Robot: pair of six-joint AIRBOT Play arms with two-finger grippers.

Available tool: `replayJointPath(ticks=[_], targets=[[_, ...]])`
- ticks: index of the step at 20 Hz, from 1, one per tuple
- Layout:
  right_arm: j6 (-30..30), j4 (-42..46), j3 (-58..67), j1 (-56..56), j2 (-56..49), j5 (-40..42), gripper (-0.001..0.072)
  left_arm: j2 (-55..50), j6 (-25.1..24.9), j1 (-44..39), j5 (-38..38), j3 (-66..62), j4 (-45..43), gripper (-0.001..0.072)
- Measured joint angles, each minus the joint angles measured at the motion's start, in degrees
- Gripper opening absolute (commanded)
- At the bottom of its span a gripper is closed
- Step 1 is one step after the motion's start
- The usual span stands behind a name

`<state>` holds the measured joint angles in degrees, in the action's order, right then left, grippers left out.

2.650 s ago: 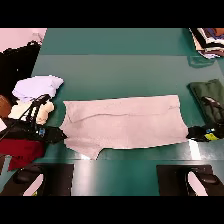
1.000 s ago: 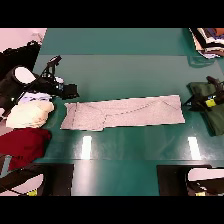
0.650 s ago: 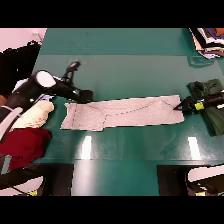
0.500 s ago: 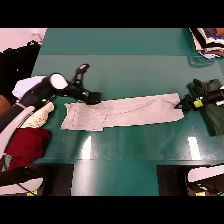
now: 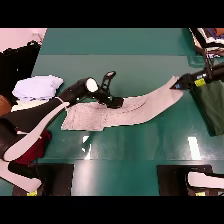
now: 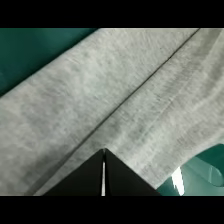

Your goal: Fold the shirts.

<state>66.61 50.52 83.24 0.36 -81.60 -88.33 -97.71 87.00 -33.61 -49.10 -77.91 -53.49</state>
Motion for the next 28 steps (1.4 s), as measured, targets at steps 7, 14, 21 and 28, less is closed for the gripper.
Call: replayJointPath(ticks=[7,14,21,28], targets=[[2.27,-4.48,6.25,12.04,4.26,2.58,0.0013,-2.95,0.07,-1.27,-0.87,-1.33,0.09,0.0021],[2.62,-6.99,7.32,22.45,4.74,7.78,0.0014,2.16,0.04,2.89,-2.64,-1.97,-2.43,0.0021],[2.64,-7.54,7.39,39.21,0.81,23.52,0.0015,19.61,0.04,20.92,-8.98,-2.19,-14.64,0.0021],[-0.48,-7.54,7.45,55.25,-12.52,38.69,0.0448,33.35,0.04,36.44,-12.26,-2.19,-20.61,0.0021]])
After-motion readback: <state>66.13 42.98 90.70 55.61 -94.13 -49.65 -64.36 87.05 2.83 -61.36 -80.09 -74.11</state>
